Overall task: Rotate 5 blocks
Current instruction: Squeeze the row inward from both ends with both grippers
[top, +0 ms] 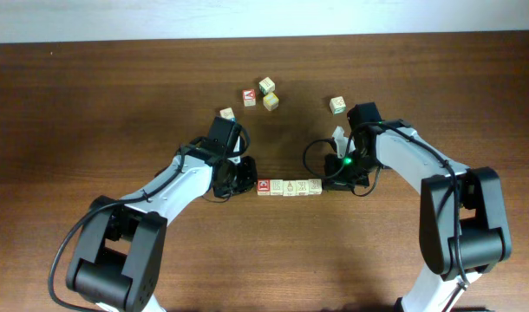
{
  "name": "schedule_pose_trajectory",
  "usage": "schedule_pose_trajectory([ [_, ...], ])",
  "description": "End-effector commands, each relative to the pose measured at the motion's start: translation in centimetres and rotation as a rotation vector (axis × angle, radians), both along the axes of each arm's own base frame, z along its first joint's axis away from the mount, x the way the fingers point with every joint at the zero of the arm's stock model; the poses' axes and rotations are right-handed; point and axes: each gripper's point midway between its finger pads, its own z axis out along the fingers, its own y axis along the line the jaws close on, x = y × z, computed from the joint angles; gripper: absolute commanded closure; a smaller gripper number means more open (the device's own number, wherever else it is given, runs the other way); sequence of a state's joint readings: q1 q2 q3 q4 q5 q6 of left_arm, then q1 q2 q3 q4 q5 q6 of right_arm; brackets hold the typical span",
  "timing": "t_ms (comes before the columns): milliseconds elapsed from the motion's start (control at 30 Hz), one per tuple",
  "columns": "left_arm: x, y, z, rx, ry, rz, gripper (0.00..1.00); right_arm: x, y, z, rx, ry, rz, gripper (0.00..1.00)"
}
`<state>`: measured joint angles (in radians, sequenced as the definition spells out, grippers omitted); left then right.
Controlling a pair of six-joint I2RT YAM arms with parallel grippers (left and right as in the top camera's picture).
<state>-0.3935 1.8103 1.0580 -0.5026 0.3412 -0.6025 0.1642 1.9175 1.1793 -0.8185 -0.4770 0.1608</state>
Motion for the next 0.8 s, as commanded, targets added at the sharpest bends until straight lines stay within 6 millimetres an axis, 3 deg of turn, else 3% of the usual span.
schedule_pose_trajectory([
  [0,-0.4,-0.5,-0.2,-0.021,0.000,-0.051,1.00,-0.3,0.0,-0.1,0.007,0.013,-0.002,0.96],
  [600,-0.5,-0.4,-0.3,-0.006,-0.024,-0.111,1.00,-0.3,0.0,-0.1,0.007,0.013,-0.002,0.96],
  [767,-0.5,-1.4,-0.1,-0.011,-0.054,-0.154,1.00,-0.3,0.1,-0.1,0.007,0.009,0.006,0.96],
])
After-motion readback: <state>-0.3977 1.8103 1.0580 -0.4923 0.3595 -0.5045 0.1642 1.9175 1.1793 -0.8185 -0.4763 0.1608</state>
